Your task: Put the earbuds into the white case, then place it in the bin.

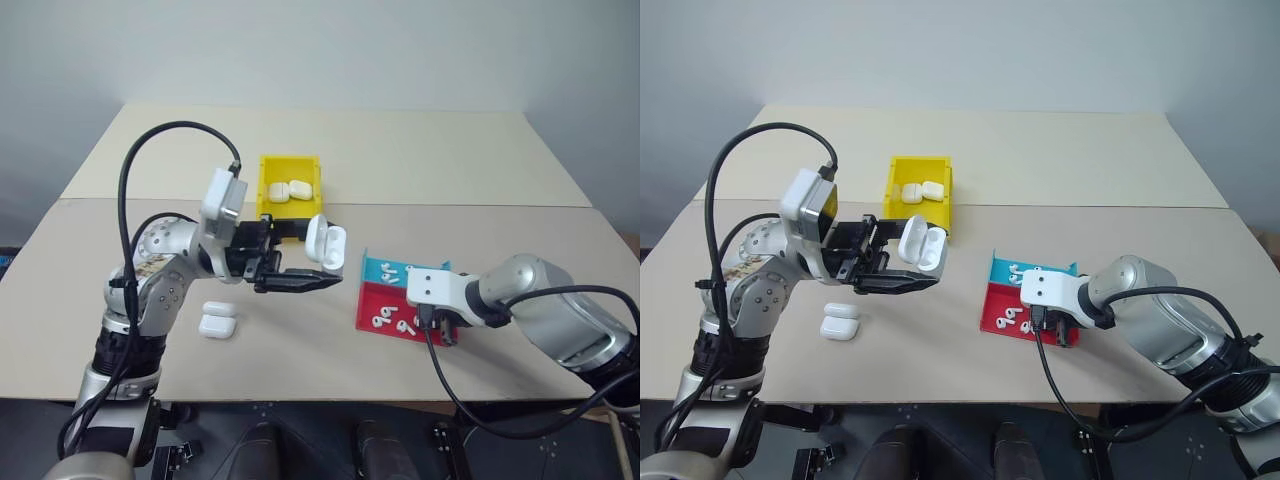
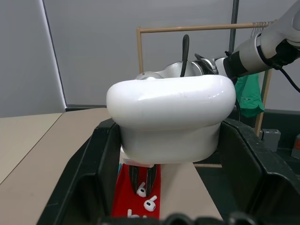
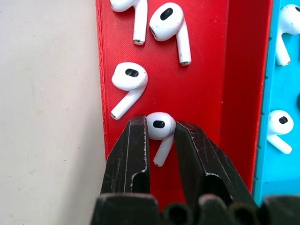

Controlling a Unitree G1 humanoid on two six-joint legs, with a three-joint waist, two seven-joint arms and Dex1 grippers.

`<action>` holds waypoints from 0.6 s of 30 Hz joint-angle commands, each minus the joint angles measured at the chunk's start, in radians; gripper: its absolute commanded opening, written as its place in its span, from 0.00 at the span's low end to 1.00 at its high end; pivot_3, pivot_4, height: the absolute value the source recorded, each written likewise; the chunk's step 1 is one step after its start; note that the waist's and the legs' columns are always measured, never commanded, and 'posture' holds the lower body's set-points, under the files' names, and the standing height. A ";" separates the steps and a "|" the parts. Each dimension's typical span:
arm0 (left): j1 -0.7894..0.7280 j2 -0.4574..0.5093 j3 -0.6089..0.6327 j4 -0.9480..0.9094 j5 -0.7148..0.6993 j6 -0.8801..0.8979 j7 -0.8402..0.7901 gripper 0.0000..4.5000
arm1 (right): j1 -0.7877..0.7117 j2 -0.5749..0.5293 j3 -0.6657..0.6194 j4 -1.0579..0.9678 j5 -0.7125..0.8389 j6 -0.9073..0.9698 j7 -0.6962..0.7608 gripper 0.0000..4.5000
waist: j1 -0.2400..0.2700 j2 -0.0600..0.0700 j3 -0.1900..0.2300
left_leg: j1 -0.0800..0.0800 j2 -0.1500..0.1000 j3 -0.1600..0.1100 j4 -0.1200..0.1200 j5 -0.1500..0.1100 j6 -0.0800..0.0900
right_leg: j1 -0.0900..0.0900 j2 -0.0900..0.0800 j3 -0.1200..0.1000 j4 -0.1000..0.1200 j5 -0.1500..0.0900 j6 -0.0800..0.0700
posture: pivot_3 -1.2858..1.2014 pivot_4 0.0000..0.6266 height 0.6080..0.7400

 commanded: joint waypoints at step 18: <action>-0.182 -0.044 -0.062 0.177 0.053 0.008 -0.068 0.62 | -0.144 0.587 -1.008 -0.211 0.733 0.327 -0.371 0.14 | 0.002 0.001 0.000 | -0.001 0.000 -0.001 0.000 0.000 0.000 | 0.000 0.000 -0.001 0.000 0.000 0.000 | 0.52 0.24 1.00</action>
